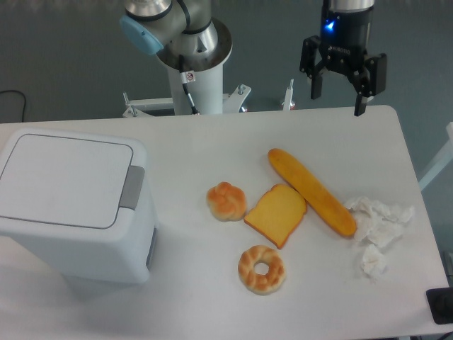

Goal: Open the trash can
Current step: 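Move the open gripper from its start pose toward the white trash can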

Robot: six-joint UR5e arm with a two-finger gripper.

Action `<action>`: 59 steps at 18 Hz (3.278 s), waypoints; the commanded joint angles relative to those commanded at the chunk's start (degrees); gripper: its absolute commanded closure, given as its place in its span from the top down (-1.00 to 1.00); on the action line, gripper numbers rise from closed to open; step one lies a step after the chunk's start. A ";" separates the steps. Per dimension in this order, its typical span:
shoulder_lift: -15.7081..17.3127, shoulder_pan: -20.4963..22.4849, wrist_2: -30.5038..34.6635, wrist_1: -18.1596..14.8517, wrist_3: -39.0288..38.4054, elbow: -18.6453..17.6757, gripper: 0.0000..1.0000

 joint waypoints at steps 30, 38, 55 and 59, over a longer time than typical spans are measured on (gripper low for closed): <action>0.00 -1.23 -6.33 -0.09 -14.15 0.53 1.00; 0.09 -4.48 -6.15 -0.09 -24.78 0.70 1.00; -1.40 -9.40 -6.42 5.62 -45.43 0.97 1.00; -2.98 -11.68 -6.42 7.12 -51.75 2.10 1.00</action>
